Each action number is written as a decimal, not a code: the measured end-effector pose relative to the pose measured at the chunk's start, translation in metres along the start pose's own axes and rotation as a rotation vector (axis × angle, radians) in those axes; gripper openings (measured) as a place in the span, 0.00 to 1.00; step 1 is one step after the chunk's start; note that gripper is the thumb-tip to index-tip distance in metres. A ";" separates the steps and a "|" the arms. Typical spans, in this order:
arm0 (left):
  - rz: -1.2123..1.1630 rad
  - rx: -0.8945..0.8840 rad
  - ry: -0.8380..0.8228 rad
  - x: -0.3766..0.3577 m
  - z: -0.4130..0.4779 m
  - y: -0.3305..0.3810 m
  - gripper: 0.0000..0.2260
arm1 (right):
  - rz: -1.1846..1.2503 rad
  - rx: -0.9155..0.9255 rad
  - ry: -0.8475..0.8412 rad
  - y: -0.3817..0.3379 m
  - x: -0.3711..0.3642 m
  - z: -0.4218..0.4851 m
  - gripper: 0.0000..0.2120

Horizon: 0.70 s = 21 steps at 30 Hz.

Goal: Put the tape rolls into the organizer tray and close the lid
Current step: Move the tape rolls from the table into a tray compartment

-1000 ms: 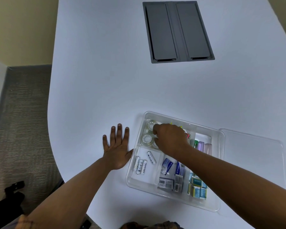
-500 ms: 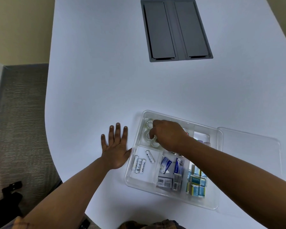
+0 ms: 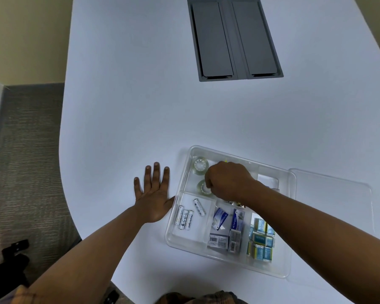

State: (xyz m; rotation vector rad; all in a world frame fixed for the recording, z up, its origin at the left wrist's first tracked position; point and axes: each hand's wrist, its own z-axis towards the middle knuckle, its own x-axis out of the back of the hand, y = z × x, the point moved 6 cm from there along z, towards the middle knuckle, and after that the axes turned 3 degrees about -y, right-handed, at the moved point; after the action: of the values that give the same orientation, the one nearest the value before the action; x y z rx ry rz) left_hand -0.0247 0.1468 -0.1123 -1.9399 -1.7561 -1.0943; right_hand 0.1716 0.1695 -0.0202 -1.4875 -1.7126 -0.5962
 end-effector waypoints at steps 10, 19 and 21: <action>0.000 0.004 -0.013 0.002 -0.002 0.002 0.39 | 0.040 -0.109 0.074 -0.004 -0.001 -0.002 0.14; -0.009 -0.001 -0.006 0.001 -0.001 0.001 0.39 | 0.447 -0.107 -0.109 0.000 -0.019 -0.003 0.18; -0.014 -0.002 0.002 0.000 0.000 0.001 0.39 | 0.546 -0.096 -0.125 0.002 -0.025 -0.005 0.17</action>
State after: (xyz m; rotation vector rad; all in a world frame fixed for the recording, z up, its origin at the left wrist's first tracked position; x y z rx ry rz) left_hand -0.0240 0.1466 -0.1122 -1.9295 -1.7710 -1.1033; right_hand 0.1751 0.1513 -0.0372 -1.9928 -1.2890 -0.2985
